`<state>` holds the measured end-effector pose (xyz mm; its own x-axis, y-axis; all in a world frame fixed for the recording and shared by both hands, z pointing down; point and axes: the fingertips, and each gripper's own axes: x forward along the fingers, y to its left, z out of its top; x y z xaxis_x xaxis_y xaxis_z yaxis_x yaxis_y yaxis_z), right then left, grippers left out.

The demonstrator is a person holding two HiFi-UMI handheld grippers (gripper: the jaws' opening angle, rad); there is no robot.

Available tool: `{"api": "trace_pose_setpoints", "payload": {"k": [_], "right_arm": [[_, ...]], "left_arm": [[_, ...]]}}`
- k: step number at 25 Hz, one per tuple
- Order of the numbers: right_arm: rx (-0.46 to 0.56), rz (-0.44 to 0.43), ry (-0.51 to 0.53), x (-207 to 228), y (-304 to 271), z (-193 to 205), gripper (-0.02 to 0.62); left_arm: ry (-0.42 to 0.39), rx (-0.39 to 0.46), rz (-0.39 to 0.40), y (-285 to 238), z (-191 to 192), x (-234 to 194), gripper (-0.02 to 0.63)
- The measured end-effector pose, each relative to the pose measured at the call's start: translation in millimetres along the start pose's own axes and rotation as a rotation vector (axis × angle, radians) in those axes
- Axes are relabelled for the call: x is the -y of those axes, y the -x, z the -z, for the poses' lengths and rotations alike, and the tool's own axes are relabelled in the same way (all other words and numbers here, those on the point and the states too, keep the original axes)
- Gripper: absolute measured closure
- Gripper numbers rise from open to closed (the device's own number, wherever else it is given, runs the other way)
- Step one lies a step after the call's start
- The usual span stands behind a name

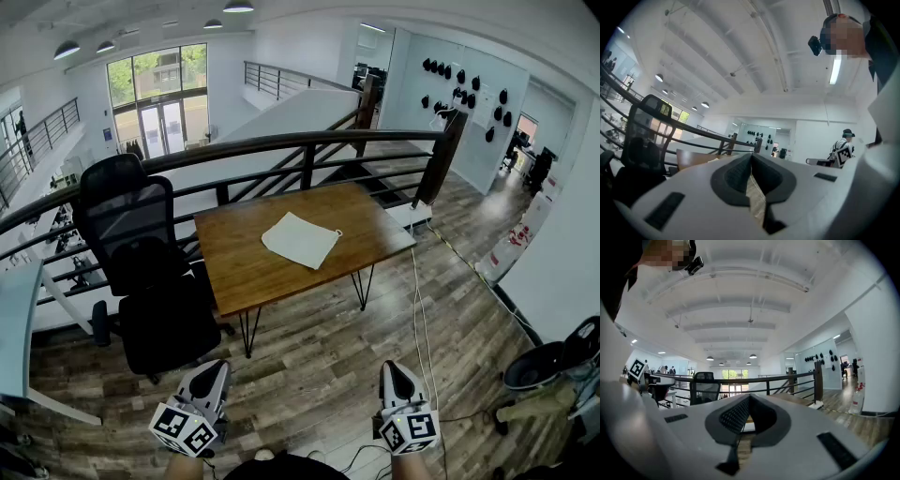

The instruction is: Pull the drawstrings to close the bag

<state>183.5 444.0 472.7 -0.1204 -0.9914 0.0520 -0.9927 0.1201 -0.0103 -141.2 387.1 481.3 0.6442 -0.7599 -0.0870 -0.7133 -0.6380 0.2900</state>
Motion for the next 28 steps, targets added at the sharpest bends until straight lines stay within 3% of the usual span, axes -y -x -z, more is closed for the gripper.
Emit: {"api": "trace_pose_setpoints", "payload": {"k": [10,19,23,24,25,26,28], "right_arm": [[0.006,0.016,-0.035,1,-16,3,0.604],[-0.033,0.029,0.053,-8,-25,6,0.601],[0.039,0.010,-0.047,-24,-21,-4,0.599],[0.074,-0.018,-0.074,-32,-20,-9,0.536],[0.103,-0.046,-0.093,-40,-20,-14,0.339],[0.122,-0.068,-0.102,-48,-20,-18,0.238],[0.140,-0.094,-0.096,-60,-21,-22,0.152]], "left_arm": [[0.023,-0.021,-0.010,-5,1,-21,0.592],[0.024,0.032,0.001,3,-15,-22,0.592],[-0.027,-0.001,0.010,16,-15,-27,0.591],[-0.037,-0.011,0.016,18,-14,-27,0.557],[-0.041,-0.014,0.022,19,-13,-28,0.456],[-0.042,-0.011,0.024,19,-14,-28,0.373],[-0.034,0.001,0.020,22,-15,-31,0.331]]}}
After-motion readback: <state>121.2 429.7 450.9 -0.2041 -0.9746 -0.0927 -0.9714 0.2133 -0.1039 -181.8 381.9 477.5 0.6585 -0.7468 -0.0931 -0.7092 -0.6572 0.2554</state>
